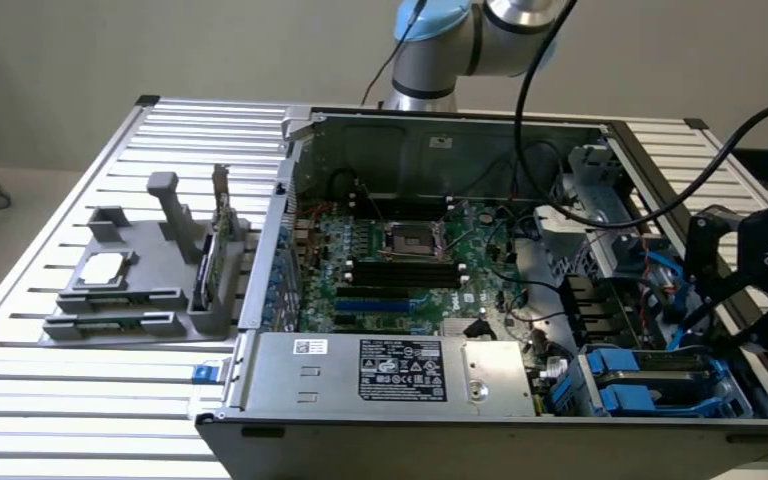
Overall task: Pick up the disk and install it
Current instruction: 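Insert the first disk wire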
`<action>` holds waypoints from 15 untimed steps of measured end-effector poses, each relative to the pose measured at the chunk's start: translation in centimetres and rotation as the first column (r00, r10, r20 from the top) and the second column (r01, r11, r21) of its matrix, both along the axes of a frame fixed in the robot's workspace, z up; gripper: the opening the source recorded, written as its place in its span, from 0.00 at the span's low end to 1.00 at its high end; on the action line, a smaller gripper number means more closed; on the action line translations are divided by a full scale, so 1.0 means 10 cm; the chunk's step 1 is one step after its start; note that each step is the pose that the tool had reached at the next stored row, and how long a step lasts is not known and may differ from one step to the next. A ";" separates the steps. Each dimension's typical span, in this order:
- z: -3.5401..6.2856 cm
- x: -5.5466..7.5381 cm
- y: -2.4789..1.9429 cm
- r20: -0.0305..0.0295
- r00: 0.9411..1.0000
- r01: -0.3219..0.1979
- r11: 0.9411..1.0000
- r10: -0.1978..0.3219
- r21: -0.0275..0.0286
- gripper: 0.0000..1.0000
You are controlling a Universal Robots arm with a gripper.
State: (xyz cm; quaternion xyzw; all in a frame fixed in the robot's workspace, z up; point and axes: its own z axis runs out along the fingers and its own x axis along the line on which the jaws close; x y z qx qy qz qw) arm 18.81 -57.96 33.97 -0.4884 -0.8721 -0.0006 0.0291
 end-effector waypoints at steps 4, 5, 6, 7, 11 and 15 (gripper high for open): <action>-0.019 0.00 0.002 -0.003 1.000 -0.001 1.000 0.001 0.000 0.35; -0.022 0.00 0.004 -0.005 1.000 -0.001 1.000 0.001 0.000 0.35; -0.022 0.00 0.008 -0.007 1.000 -0.001 1.000 0.001 0.000 0.35; -0.022 0.00 0.012 -0.009 1.000 -0.001 1.000 0.001 0.000 0.35; 0.010 0.00 0.034 -0.020 1.000 -0.001 1.000 0.001 -0.002 0.35; 0.048 0.00 0.061 -0.028 1.000 -0.001 1.000 0.001 -0.005 0.35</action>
